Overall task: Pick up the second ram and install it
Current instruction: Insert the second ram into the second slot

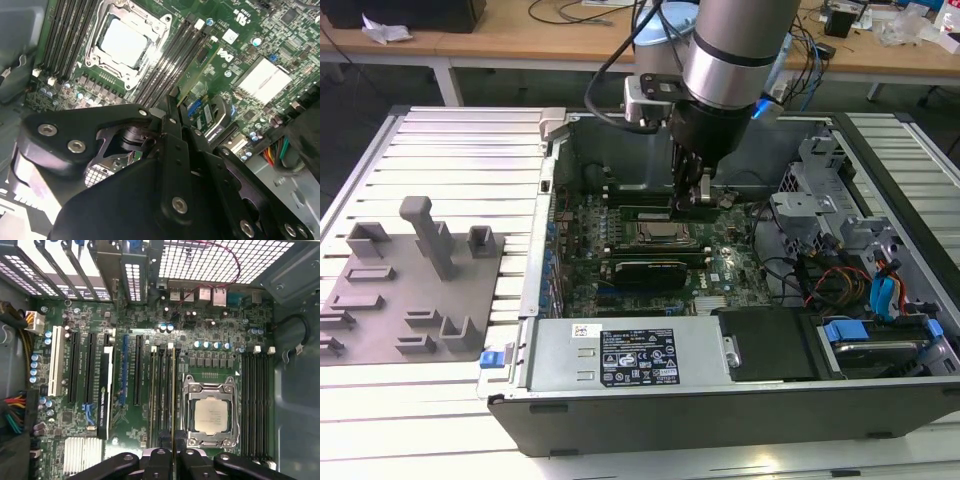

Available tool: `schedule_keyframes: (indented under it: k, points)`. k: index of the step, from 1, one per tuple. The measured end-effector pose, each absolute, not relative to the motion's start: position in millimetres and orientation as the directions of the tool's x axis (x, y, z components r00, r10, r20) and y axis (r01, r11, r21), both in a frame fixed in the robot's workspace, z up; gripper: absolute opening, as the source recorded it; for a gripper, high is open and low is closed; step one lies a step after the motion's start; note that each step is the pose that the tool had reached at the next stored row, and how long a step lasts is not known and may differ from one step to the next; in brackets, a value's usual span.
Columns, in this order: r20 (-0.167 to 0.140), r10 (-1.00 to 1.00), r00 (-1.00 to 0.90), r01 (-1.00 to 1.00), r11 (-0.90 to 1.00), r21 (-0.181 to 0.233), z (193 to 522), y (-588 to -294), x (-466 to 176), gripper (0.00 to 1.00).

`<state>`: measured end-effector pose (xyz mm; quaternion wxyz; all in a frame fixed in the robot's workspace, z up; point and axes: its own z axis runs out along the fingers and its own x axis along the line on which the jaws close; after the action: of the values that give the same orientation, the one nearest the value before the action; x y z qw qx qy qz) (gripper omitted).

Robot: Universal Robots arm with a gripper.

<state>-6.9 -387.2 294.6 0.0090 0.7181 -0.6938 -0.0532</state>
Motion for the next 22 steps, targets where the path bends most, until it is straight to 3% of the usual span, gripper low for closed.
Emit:
schedule_keyframes:
  k: [22]
  points:
    - [-0.064,-0.997,0.032,-0.996,-0.037,0.087,275,-384,-11,0.13]
